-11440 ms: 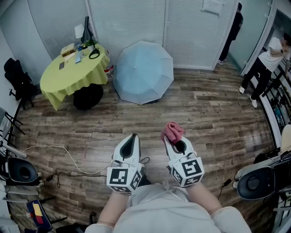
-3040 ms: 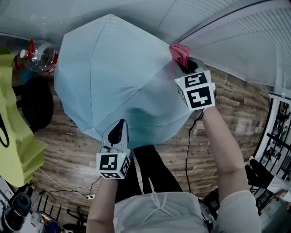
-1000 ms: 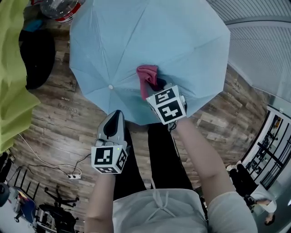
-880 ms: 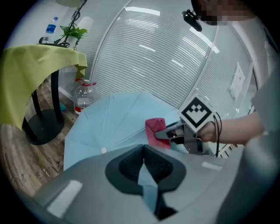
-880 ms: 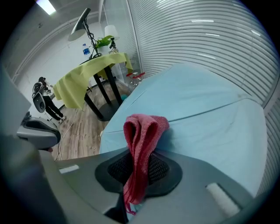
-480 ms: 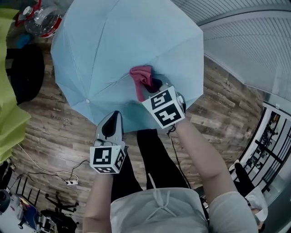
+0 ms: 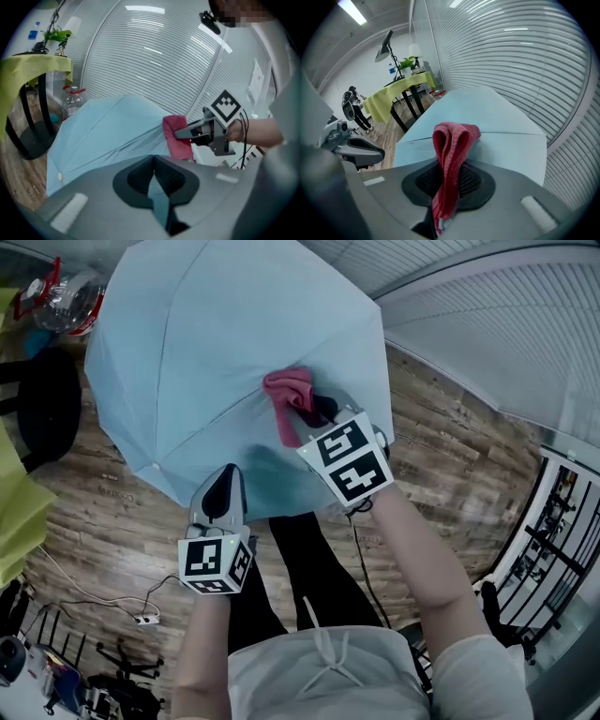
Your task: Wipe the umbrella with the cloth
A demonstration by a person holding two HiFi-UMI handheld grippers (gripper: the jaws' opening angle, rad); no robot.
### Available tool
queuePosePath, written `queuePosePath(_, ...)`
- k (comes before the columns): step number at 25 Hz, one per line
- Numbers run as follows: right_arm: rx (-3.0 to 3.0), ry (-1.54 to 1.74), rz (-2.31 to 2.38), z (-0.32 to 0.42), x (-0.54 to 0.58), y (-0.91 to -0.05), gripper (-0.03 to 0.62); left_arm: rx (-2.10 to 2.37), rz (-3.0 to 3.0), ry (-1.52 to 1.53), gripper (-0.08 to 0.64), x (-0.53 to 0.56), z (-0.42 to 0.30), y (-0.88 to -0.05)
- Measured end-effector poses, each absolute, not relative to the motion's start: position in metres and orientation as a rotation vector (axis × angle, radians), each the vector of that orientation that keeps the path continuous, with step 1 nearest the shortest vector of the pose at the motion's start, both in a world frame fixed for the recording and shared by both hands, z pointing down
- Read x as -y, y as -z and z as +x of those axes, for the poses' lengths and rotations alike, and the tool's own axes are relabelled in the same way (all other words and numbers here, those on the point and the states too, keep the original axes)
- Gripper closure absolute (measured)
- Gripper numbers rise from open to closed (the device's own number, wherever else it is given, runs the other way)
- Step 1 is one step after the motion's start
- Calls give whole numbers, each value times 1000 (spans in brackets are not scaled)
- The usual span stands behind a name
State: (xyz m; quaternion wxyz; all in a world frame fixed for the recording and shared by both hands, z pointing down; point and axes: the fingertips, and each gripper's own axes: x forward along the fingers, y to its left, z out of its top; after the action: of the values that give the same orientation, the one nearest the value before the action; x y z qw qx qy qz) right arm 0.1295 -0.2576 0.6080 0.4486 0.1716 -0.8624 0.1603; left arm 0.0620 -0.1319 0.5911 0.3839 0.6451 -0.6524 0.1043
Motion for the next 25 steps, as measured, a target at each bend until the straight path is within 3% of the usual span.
queuePosePath(25, 2009, -407, 714, 262, 406, -663, 537, 1581, 1663, -338, 552, 212, 173, -624)
